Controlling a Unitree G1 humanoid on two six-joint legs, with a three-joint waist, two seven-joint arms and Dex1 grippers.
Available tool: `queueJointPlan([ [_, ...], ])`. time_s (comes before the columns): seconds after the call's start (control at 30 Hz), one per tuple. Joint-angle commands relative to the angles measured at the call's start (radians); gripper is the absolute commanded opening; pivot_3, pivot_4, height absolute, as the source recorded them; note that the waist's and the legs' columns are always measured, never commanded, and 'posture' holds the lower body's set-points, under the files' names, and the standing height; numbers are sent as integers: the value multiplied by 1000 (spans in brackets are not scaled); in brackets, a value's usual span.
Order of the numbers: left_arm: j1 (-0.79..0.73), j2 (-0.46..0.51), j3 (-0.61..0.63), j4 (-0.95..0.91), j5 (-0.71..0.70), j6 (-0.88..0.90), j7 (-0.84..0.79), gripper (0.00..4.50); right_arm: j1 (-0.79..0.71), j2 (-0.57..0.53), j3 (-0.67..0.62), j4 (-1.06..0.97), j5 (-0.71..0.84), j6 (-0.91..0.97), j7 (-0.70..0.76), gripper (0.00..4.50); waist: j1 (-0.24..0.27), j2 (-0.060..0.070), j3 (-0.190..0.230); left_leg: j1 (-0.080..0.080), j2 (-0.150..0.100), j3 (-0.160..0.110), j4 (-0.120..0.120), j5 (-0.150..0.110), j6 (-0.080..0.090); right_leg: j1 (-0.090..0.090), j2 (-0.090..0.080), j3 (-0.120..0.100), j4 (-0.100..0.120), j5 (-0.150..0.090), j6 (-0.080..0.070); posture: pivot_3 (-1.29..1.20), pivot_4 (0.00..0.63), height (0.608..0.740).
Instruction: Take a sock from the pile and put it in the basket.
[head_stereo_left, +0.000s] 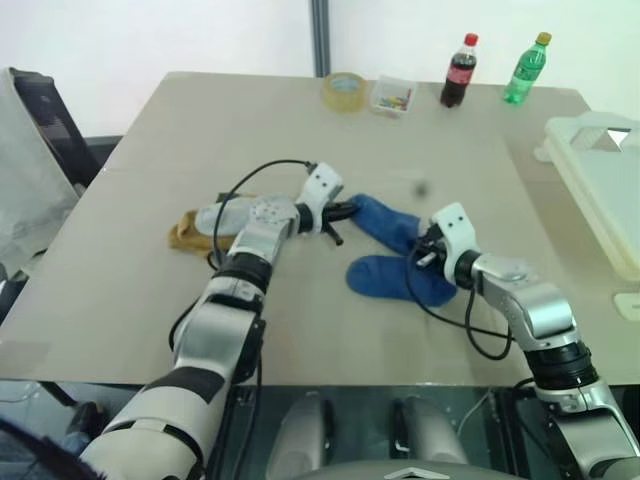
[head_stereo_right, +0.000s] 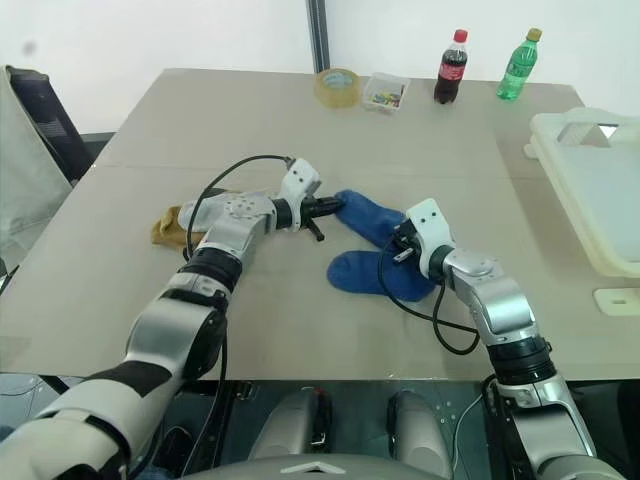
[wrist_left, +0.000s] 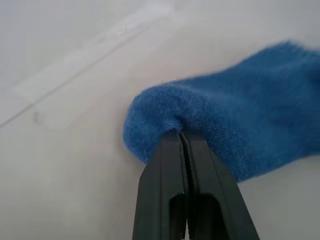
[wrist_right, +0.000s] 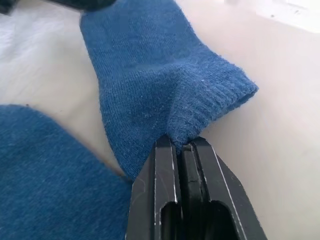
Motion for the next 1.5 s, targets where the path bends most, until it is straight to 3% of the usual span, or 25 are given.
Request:
queueJointPlan([
  [0.03, 89, 18, 47, -362, -111, 219, 6, 50, -41, -26, -47, -96, 6, -12, 11, 0, -5, 0, 0, 0, 0, -2, 0, 0, 0, 0, 0, 1, 0, 0, 0, 0, 150, 740],
  [0.23, 290, 69, 99, -821, -226, 535, 100, 50, -60, -97, -96, -205, 63, 67, 63, 0, -19, 0, 0, 1, 1, -4, 0, 0, 0, 0, 0, 1, 1, 0, 0, 0, 150, 740],
  [0.37, 444, 85, 157, -1110, -334, 727, 181, 50, -15, -200, -156, -339, 167, 165, 152, 0, -16, 1, 1, 3, 2, -4, 0, 0, 0, 1, -1, 1, 3, 0, 0, 0, 150, 740],
  [0.57, 626, 6, 152, -1335, -396, 821, 337, 50, 69, -329, -197, -444, 249, 263, 212, 0, -14, 1, 1, 3, 1, -4, 0, 0, 0, 3, -2, 2, 1, 0, 0, 0, 150, 740],
  [0.7, 708, -46, 69, -1380, -369, 787, 427, 50, 106, -354, -201, -472, 283, 312, 201, 0, -13, 1, 1, 5, 0, -5, 0, 0, 0, 4, -1, 2, 1, 0, 0, 0, 150, 740],
  [0.87, 740, -33, -21, -1373, -353, 794, 465, 50, 142, -390, -163, -456, 257, 312, 185, 0, -10, 1, 1, 5, 0, -5, 1, 0, 0, 4, -1, 2, 1, -1, -2, 0, 150, 740],
  [1.17, 786, 6, -81, -1387, -335, 749, 482, 50, 148, -405, -146, -426, 237, 309, 181, 0, -10, 1, 1, 5, 0, -5, 1, 0, 0, 4, -1, 2, 1, -1, -3, 0, 150, 740],
  [1.5, 805, -4, -54, -1359, -329, 724, 526, 50, 149, -372, -105, -422, 244, 317, 174, 0, 2, 1, 1, 5, 0, -5, 1, 0, 0, 4, -1, 2, 0, -2, -4, 0, 150, 740],
])
